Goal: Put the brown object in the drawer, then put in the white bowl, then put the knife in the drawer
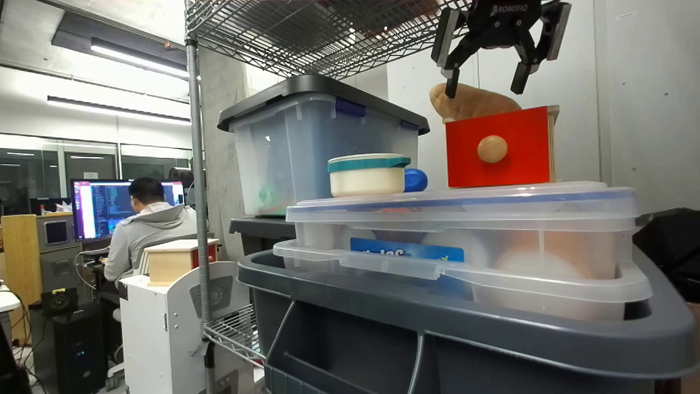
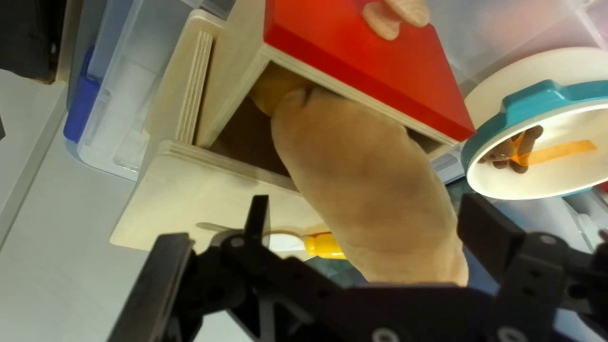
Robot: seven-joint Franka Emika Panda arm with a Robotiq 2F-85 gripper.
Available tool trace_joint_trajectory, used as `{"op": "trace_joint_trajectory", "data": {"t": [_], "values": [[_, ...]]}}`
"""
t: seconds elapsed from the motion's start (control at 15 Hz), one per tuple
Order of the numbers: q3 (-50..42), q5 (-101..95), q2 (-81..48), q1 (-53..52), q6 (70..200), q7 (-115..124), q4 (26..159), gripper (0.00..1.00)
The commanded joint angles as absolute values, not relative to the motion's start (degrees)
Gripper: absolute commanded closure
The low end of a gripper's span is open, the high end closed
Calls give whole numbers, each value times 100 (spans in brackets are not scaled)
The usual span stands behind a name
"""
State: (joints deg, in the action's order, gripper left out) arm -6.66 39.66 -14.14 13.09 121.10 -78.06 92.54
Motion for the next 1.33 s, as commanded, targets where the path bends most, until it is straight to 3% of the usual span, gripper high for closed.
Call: {"op": "trace_joint_trajectory", "data": {"t": [0.0,0.73,1.27], "values": [[-599,3840,-1454,1335,12162,-7686,9128,19],[-585,3778,-1380,1317,12185,-7722,9292,98],[-575,3787,-1128,1325,12217,-7773,9603,98]]}}
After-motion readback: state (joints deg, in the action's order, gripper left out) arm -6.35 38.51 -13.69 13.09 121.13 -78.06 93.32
